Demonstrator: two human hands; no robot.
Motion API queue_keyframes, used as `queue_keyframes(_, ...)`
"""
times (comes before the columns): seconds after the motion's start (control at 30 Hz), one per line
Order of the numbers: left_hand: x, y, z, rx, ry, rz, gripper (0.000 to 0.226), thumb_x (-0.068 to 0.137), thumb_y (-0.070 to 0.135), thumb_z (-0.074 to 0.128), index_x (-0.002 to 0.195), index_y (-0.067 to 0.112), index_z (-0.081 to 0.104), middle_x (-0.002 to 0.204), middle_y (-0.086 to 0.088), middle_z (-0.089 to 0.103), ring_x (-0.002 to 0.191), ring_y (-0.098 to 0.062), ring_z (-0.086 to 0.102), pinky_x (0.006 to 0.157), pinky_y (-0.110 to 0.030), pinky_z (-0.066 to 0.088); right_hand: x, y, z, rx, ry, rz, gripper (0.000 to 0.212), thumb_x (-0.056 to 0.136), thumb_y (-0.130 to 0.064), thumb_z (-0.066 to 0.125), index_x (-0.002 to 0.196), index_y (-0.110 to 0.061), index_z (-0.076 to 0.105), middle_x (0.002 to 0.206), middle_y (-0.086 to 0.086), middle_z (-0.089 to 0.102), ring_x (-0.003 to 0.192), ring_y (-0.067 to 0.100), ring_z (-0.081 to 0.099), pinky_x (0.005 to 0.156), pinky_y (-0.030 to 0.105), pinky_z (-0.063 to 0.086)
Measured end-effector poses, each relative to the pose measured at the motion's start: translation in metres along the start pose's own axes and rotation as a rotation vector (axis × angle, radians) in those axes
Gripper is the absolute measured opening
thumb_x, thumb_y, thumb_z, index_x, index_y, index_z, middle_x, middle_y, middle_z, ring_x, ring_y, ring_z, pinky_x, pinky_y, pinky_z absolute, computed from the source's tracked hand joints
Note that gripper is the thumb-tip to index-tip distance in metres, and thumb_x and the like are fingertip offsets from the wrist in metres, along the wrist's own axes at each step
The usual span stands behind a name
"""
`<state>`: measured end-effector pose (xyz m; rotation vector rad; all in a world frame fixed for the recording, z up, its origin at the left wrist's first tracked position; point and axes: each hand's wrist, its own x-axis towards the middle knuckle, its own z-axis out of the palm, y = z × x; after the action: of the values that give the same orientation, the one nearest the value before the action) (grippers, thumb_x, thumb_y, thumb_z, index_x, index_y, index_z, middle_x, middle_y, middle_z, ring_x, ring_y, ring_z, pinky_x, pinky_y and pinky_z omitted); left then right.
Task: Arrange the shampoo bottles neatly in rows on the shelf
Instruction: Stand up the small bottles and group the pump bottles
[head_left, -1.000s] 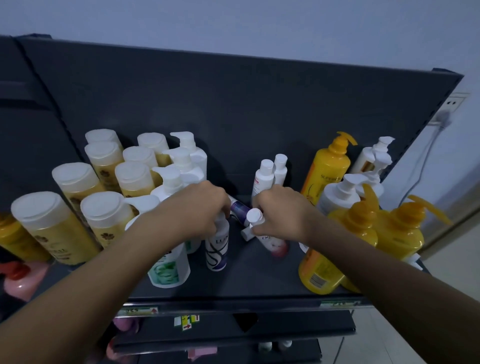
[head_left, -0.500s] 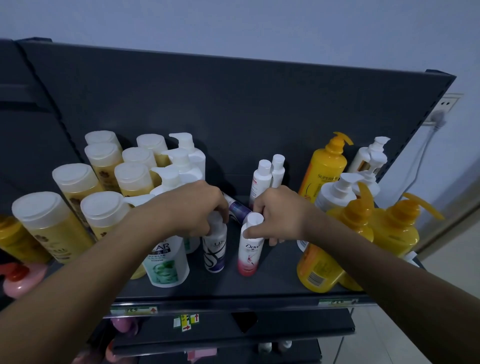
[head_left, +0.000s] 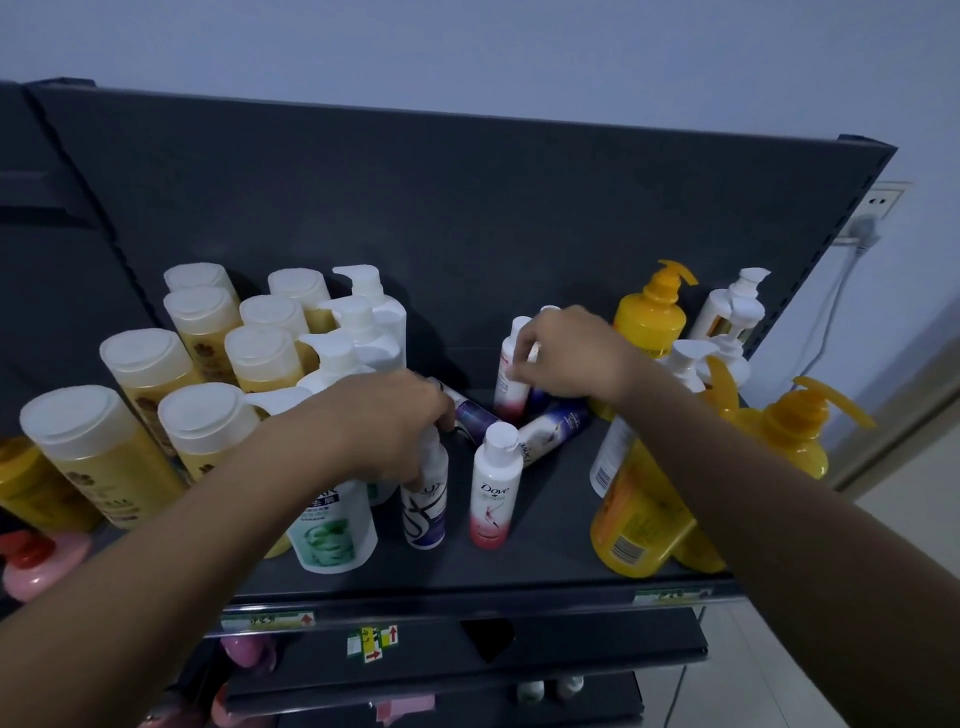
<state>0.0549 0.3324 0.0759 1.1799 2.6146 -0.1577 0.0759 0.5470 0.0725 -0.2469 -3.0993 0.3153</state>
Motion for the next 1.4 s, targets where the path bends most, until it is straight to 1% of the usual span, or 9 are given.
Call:
queue_keyframes(0.1,-0.001,0.001,-0.001,0.081,0.055,0.014,0.061,0.078,0.039,0.08,0.134,0.033,0.057,0.124,0.008,0.059,0.109,-0.017,0.06,0.084,-0.036,0.056,0.014,0.004,0.04,-0.152,-0.139,-0.101,0.013,0.086,-0.027,0.072,0.099,-0.023,0.073,0.099,0.0,0.061,0.09,0.022,0.059,0.062,0.03,0.043)
queue_keyframes(0.2,-0.006,-0.003,0.001,0.075,0.085,0.019,0.059,0.076,0.042,0.081,0.13,0.035,0.057,0.119,0.01,0.06,0.105,-0.016,0.06,0.078,-0.032,0.051,0.017,0.011,0.074,-0.295,-0.261,-0.24,0.016,0.083,-0.023,0.073,0.079,-0.021,0.058,0.084,0.0,0.06,0.077,0.024,0.06,0.05,0.027,0.031)
queue_keyframes(0.33,-0.017,-0.009,0.004,0.049,0.154,0.02,0.052,0.078,0.042,0.078,0.125,0.035,0.058,0.116,0.01,0.061,0.101,-0.016,0.06,0.077,-0.03,0.049,0.014,0.018,0.101,-0.263,-0.284,-0.268,0.016,0.089,-0.026,0.065,0.088,-0.022,0.05,0.09,-0.003,0.051,0.082,0.024,0.056,0.064,0.032,0.037)
queue_keyframes(0.5,-0.026,-0.018,0.009,0.026,0.207,-0.024,0.037,0.078,0.041,0.074,0.112,0.032,0.063,0.105,0.009,0.065,0.092,-0.016,0.062,0.078,-0.037,0.054,0.016,0.012,0.104,-0.304,-0.279,-0.315,0.015,0.095,-0.03,0.057,0.102,-0.018,0.054,0.108,0.006,0.064,0.098,0.03,0.064,0.077,0.037,0.051)
queue_keyframes(0.67,-0.026,-0.018,0.005,0.042,0.242,-0.032,0.032,0.082,0.036,0.068,0.113,0.03,0.063,0.106,0.008,0.066,0.093,-0.018,0.063,0.082,-0.036,0.053,0.023,0.007,0.086,-0.512,-0.206,-0.379,0.031,0.091,-0.021,0.058,0.067,-0.019,0.04,0.09,0.002,0.055,0.075,0.025,0.057,0.061,0.035,0.044)
queue_keyframes(0.8,-0.021,-0.012,0.001,0.163,0.294,-0.041,0.04,0.088,0.029,0.065,0.128,0.032,0.058,0.116,0.006,0.063,0.1,-0.022,0.061,0.08,-0.03,0.042,0.01,0.002,0.046,-0.694,-0.082,-0.301,0.021,0.087,-0.025,0.068,0.082,-0.018,0.049,0.083,0.002,0.047,0.077,0.024,0.058,0.061,0.033,0.039)
queue_keyframes(0.97,-0.01,-0.004,-0.012,0.329,0.332,-0.057,0.04,0.09,0.015,0.06,0.128,0.029,0.058,0.118,0.006,0.062,0.1,-0.021,0.06,0.071,-0.029,0.03,-0.006,0.003,0.005,-0.688,-0.13,-0.168,0.033,0.076,-0.033,0.079,0.085,-0.015,0.053,0.079,0.002,0.051,0.07,0.022,0.05,0.054,0.029,0.037)
queue_keyframes(1.17,0.005,-0.002,-0.017,0.342,0.343,-0.062,0.036,0.09,0.02,0.064,0.124,0.029,0.06,0.114,0.006,0.064,0.096,-0.02,0.062,0.066,-0.028,0.032,-0.028,0.015,-0.011,-0.582,-0.199,-0.142,0.034,0.072,-0.038,0.075,0.063,-0.016,0.051,0.065,-0.001,0.048,0.06,0.017,0.049,0.049,0.025,0.029)
queue_keyframes(1.4,0.03,-0.015,-0.021,0.307,0.281,-0.058,0.035,0.088,0.018,0.067,0.121,0.028,0.064,0.114,0.001,0.066,0.097,-0.023,0.067,0.066,-0.031,0.048,-0.049,0.013,-0.009,-0.556,-0.255,-0.205,0.035,0.076,-0.051,0.075,0.076,-0.019,0.061,0.069,-0.005,0.056,0.074,0.016,0.062,0.052,0.026,0.035)
